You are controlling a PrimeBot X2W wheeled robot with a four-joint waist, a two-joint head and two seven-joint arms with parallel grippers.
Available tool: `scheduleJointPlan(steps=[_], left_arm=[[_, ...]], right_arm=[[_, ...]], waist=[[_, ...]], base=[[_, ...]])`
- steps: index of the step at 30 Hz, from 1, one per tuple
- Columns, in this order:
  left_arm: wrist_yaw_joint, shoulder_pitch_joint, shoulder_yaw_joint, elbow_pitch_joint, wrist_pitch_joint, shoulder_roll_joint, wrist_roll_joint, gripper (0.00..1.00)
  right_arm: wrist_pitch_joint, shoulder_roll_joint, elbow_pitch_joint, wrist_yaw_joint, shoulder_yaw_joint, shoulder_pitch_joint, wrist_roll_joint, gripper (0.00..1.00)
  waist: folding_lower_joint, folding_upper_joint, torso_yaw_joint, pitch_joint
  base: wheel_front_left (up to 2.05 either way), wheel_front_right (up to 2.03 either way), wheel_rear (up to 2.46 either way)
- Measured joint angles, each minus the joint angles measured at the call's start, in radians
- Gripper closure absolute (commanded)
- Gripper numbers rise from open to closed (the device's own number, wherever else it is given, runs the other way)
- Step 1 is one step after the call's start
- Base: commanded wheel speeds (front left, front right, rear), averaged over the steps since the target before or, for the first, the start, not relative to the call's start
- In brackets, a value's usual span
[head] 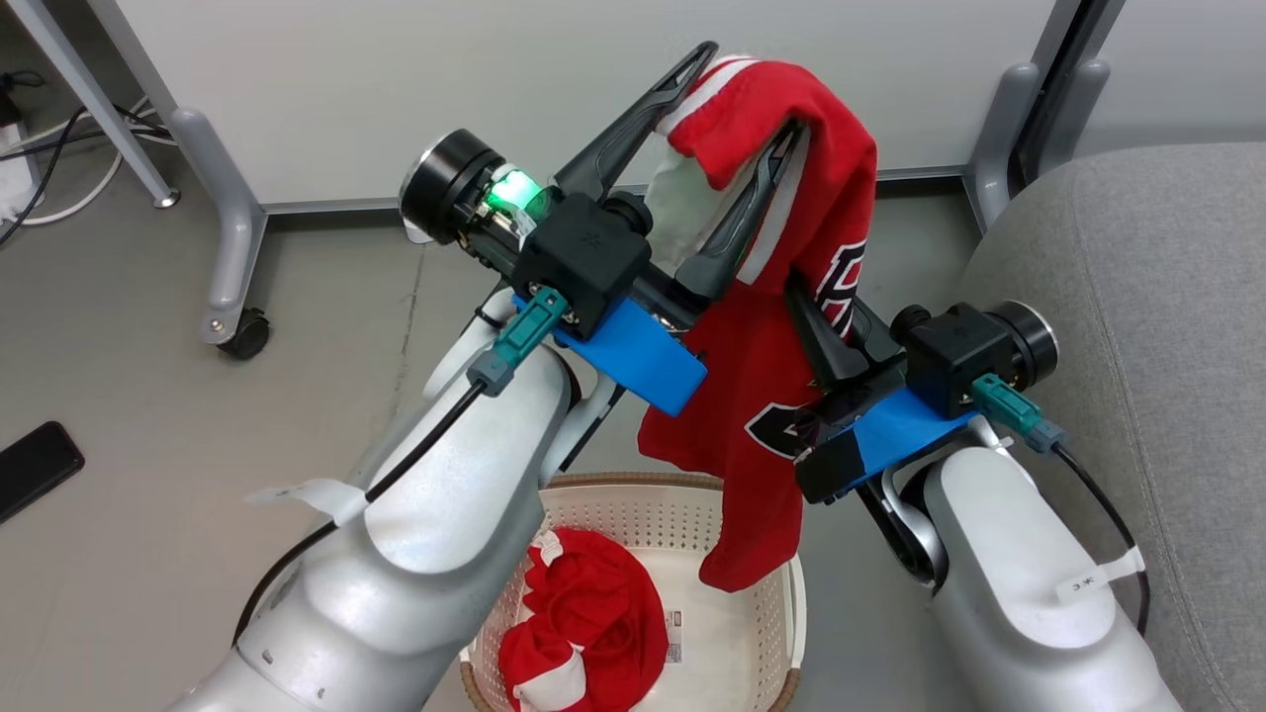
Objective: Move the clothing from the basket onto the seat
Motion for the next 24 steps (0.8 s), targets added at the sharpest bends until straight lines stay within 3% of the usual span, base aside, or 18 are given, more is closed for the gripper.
scheduleJointPlan(steps=[12, 24], left_arm=[[-0.003, 0.059, -0.002, 0.026, 0.000, 0.012, 0.009, 0.00], [-0.003, 0.115, 0.001, 0.013, 0.000, 0.035, 0.020, 0.00]], right_arm=[[0.000, 0.000, -0.055, 0.000, -0.083, 0.000, -0.002, 1.00], [0.000, -0.001, -0.134, 0.000, -0.199, 0.005, -0.019, 1.00]], waist=[[0.0000, 0.0000, -0.030, 0.051], [0.0001, 0.0000, -0.122, 0.134]], base=[[0.00, 0.00, 0.00], [0.00, 0.00, 0.00]])
